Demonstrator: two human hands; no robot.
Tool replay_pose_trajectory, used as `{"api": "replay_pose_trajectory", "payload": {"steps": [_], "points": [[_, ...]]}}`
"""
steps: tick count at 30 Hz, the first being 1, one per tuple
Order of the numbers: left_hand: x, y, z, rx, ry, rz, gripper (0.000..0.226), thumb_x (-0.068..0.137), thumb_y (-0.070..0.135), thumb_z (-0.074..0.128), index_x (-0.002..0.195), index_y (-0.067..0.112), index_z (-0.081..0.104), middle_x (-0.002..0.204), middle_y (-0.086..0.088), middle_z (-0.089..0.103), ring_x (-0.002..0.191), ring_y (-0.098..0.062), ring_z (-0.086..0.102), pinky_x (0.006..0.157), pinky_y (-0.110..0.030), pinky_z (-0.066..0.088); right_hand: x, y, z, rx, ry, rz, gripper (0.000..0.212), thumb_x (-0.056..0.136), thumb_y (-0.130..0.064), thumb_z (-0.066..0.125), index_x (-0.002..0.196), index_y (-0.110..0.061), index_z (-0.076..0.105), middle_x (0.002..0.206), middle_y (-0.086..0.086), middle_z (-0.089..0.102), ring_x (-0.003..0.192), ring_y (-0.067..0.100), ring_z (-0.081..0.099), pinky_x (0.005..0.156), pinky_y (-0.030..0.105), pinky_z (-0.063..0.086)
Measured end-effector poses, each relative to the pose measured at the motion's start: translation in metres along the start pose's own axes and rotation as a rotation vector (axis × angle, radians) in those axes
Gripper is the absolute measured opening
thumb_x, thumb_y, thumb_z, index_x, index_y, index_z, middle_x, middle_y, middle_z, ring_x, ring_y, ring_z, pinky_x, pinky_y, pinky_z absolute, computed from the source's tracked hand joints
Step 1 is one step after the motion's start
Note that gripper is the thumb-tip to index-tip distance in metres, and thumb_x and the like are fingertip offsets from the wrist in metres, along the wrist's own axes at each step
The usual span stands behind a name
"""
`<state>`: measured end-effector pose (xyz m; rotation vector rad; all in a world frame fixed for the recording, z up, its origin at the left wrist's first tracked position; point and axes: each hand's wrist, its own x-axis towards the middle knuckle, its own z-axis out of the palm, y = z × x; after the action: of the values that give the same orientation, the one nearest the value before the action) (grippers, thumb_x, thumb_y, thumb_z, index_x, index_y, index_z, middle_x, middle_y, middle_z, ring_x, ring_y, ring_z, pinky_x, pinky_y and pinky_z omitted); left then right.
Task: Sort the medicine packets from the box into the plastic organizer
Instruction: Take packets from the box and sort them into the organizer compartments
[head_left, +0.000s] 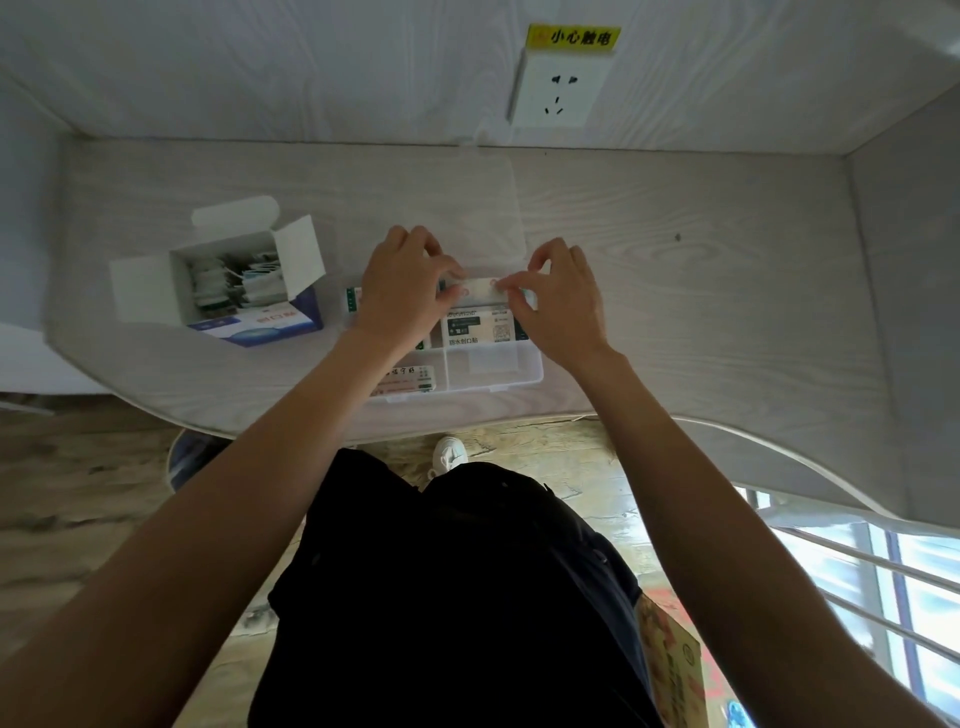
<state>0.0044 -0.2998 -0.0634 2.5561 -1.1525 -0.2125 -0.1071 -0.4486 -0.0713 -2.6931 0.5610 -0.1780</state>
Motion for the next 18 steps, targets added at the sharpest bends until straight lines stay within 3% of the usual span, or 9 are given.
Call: {"api": "replay_pose_trajectory", "payload": {"steps": [5,9,18], "points": [[-0.007,0.001,-0.001,-0.056,0.029,0.009,0.028,0.087,0.032,0.061,0.109,0.015,0.066,0.107,-0.007,0.058,0.102,-0.023,0.048,0.085,-0.026,0.033,-0.009,-0.004,-0.002,0.099,0.130,-0.007,0.017,0.085,-0.021,0.059,0.093,-0.019,0.074,0.095,0.008,0.057,0.081,0.018,0.047,0.067,0.026,0.040],[-0.024,0.004,-0.002,-0.030,0.052,0.100,0.022,0.081,0.031,0.068,0.095,0.015,0.069,0.100,-0.007,0.062,0.096,-0.026,0.052,0.083,-0.034,0.039,-0.035,-0.005,-0.003,0.008,0.269,-0.068,0.006,0.078,-0.014,0.068,0.082,-0.015,0.071,0.087,0.005,0.063,0.081,0.023,0.053,0.067,0.032,0.043],[-0.030,0.011,0.002,0.010,-0.020,0.010,0.028,0.077,0.035,0.071,0.097,0.015,0.070,0.109,-0.005,0.058,0.104,-0.026,0.046,0.088,-0.035,0.034,-0.035,-0.020,0.008,-0.038,0.083,0.189,0.020,0.075,-0.030,0.072,0.086,-0.013,0.071,0.100,0.007,0.057,0.092,0.026,0.049,0.076,0.031,0.037]]}}
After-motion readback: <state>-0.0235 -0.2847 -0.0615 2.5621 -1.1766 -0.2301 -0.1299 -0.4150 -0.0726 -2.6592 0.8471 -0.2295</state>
